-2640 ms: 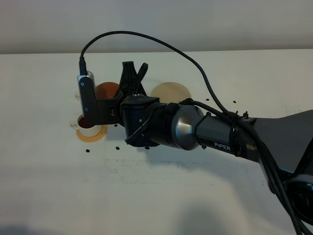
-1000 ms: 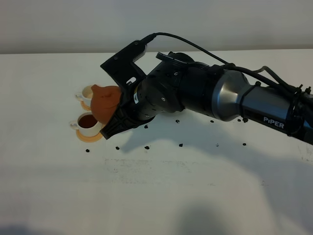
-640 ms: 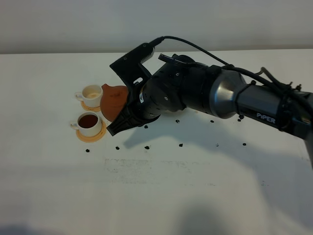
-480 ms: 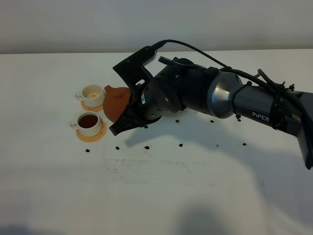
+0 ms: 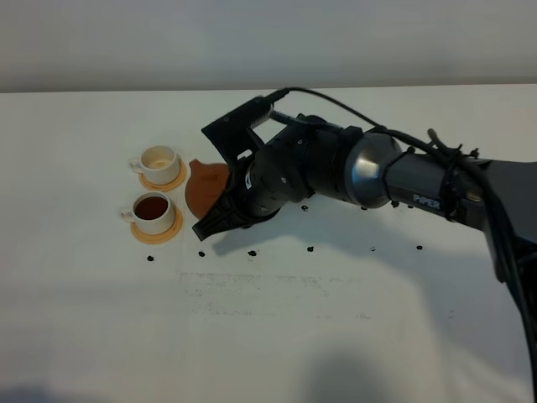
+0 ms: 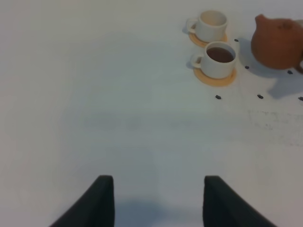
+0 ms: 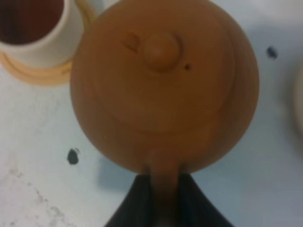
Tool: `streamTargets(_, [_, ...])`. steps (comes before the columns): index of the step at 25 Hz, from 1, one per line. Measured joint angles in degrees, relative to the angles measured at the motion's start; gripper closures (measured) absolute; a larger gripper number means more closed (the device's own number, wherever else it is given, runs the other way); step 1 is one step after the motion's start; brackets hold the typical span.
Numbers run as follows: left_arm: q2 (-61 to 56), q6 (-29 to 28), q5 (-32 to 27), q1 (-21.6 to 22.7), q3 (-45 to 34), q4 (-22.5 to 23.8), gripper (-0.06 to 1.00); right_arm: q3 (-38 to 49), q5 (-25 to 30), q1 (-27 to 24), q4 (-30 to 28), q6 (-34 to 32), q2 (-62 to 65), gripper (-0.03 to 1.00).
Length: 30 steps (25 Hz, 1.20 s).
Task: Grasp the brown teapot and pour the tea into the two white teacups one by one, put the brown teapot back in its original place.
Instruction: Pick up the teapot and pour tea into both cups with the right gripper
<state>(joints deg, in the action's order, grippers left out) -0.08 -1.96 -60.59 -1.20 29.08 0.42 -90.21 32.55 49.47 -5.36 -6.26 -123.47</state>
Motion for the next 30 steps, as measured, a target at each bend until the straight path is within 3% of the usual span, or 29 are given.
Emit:
streamTargets(6, [0.0,0.0,0.0,0.0,0.0,0.0,0.5,3.45,-3.44,0.0,1.86,0.07,-0.12,0.88])
streamTargets(16, [0.0,0.0,0.0,0.0,0.0,0.0,0.5,4.48,-3.52,0.0,2.53,0.37,0.39,0.88])
streamTargets(30, [0.0,0.0,0.0,0.0,0.0,0.0,0.5,-3.55,1.68,-0.56,-5.0,1.51,4.35,0.88])
